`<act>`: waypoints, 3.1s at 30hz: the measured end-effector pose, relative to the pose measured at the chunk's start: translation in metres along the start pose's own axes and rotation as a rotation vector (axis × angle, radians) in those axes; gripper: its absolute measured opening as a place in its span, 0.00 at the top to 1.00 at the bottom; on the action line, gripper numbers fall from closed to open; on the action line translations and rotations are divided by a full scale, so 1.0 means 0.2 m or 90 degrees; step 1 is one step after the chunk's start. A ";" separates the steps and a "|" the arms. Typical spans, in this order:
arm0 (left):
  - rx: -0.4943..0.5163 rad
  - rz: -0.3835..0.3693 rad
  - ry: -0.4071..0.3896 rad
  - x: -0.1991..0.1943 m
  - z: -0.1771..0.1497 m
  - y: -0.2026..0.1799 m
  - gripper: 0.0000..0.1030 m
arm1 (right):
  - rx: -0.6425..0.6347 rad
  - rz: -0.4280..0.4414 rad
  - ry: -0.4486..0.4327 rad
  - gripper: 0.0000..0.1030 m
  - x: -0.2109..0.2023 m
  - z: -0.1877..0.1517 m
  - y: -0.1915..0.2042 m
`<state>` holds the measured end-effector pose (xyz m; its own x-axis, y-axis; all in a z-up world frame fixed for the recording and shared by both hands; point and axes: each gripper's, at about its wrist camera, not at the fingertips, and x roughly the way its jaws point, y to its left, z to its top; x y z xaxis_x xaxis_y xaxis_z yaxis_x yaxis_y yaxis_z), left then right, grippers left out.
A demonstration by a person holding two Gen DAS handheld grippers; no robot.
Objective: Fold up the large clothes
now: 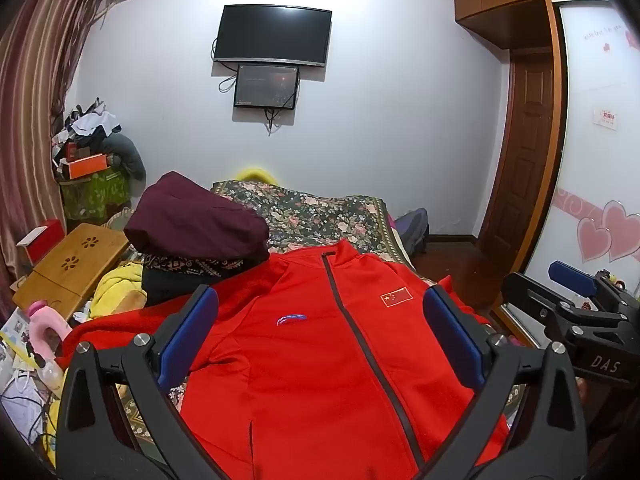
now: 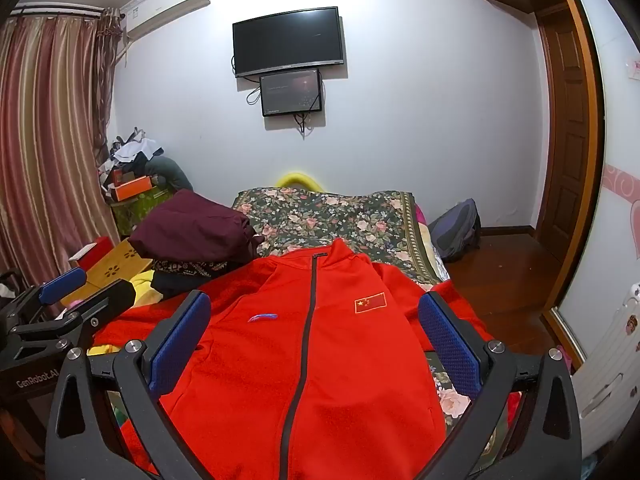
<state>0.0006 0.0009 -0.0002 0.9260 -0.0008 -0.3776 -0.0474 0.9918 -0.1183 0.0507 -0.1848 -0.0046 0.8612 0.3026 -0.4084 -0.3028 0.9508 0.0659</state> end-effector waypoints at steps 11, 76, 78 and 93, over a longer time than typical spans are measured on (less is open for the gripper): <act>0.001 0.003 0.002 0.00 0.01 0.02 0.00 | -0.004 0.001 0.001 0.00 -0.01 -0.02 0.03; -0.488 0.293 0.236 0.63 -0.68 1.90 0.16 | -0.024 -0.066 0.162 0.00 0.55 -0.02 -0.02; -0.541 0.269 0.252 0.67 -0.77 1.96 0.17 | -0.029 -0.068 0.173 0.00 0.58 -0.03 -0.02; -0.720 0.230 0.248 0.80 -1.04 2.18 0.47 | -0.046 -0.073 0.223 0.00 0.73 -0.06 0.01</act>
<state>0.0505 0.4069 -0.3043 0.6290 0.0195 -0.7771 -0.7500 0.2782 -0.6001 0.1716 -0.1396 -0.0746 0.7026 0.1415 -0.6974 -0.2517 0.9661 -0.0575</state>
